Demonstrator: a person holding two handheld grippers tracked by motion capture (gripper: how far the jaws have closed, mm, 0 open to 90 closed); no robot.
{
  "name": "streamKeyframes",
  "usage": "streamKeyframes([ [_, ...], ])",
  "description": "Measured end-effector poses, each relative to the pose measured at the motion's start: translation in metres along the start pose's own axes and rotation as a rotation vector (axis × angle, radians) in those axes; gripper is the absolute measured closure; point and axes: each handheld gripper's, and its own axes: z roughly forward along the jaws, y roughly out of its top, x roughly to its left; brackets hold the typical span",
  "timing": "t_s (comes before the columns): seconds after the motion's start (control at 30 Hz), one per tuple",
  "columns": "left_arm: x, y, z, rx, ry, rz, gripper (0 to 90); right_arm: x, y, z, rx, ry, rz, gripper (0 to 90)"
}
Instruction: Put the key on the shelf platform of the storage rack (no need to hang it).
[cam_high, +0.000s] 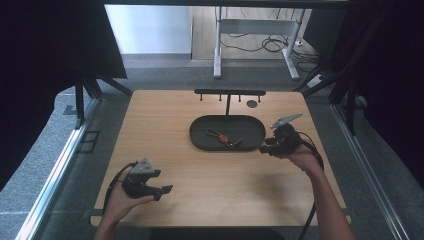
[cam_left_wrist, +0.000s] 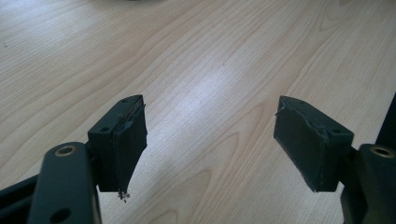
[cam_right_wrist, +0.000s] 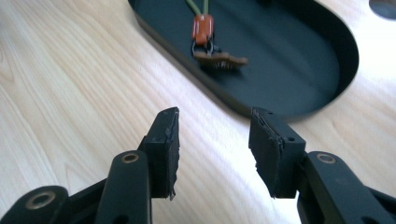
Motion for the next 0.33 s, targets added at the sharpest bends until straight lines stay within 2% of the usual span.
streamKeyframes([
  [0.13, 0.000, 0.001, -0.001, -0.002, -0.003, -0.001, 25.9, 0.003, -0.023, -0.008, -0.018, -0.001, 0.019, 51.2],
  [0.2, 0.000, 0.002, -0.002, -0.008, -0.002, -0.013, 25.9, 0.004, -0.027, -0.009, -0.020, -0.002, 0.020, 50.6],
  [0.27, 0.002, 0.002, -0.002, -0.012, -0.003, -0.014, 26.0, 0.009, -0.036, -0.011, -0.022, -0.023, 0.023, 49.8],
  [0.33, 0.003, 0.003, -0.001, -0.008, -0.001, -0.018, 26.0, 0.012, -0.044, -0.013, -0.033, -0.024, 0.022, 48.8],
])
